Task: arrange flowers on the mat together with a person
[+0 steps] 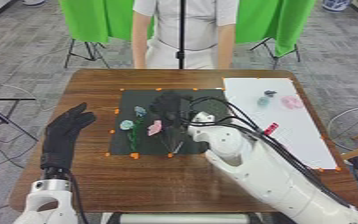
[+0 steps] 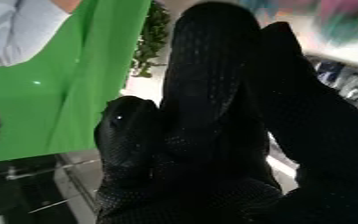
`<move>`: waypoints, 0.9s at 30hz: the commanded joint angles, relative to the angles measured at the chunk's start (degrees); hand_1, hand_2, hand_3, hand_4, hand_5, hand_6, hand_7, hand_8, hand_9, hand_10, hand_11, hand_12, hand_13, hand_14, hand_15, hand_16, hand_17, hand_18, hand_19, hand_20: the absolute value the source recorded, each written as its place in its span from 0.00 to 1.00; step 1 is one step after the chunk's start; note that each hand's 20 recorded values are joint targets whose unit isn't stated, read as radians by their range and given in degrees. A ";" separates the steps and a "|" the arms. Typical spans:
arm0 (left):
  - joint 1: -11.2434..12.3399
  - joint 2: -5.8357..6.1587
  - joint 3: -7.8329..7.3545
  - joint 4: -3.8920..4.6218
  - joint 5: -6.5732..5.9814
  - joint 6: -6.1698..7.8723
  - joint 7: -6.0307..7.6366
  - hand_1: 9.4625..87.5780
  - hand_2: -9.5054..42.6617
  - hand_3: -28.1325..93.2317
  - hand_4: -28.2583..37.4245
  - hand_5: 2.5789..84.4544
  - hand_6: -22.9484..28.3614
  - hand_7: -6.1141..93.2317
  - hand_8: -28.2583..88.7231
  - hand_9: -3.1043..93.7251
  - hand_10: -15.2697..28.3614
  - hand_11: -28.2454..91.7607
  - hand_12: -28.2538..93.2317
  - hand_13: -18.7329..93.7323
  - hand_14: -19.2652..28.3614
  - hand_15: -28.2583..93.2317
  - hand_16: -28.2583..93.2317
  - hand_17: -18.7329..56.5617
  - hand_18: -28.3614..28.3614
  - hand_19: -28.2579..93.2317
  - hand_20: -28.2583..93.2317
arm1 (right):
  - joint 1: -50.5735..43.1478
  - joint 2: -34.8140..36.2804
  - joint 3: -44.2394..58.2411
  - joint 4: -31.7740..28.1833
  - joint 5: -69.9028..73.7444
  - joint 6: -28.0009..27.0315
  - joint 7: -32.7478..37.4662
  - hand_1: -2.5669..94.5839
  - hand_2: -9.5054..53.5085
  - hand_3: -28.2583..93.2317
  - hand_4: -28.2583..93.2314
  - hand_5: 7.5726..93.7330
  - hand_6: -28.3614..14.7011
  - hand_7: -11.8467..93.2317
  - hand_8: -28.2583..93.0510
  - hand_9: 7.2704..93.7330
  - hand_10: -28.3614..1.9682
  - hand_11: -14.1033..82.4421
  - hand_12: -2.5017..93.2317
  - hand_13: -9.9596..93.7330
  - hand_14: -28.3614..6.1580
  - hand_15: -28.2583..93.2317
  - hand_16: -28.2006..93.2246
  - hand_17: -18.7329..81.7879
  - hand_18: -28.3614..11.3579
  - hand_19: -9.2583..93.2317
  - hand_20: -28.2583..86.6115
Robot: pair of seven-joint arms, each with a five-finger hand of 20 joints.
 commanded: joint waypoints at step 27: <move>2.28 -0.77 0.44 -1.19 2.90 -3.26 -0.69 0.20 0.27 0.77 0.09 0.55 0.52 0.21 0.19 0.52 0.67 0.43 0.36 0.51 0.77 0.40 0.26 0.33 0.72 0.32 0.38 | -64.52 -22.05 62.01 -30.66 86.24 0.27 -20.04 0.12 0.19 0.90 0.09 0.41 0.66 0.21 0.16 0.44 0.45 0.20 0.14 0.43 0.42 0.31 0.38 0.40 0.37 0.15 0.50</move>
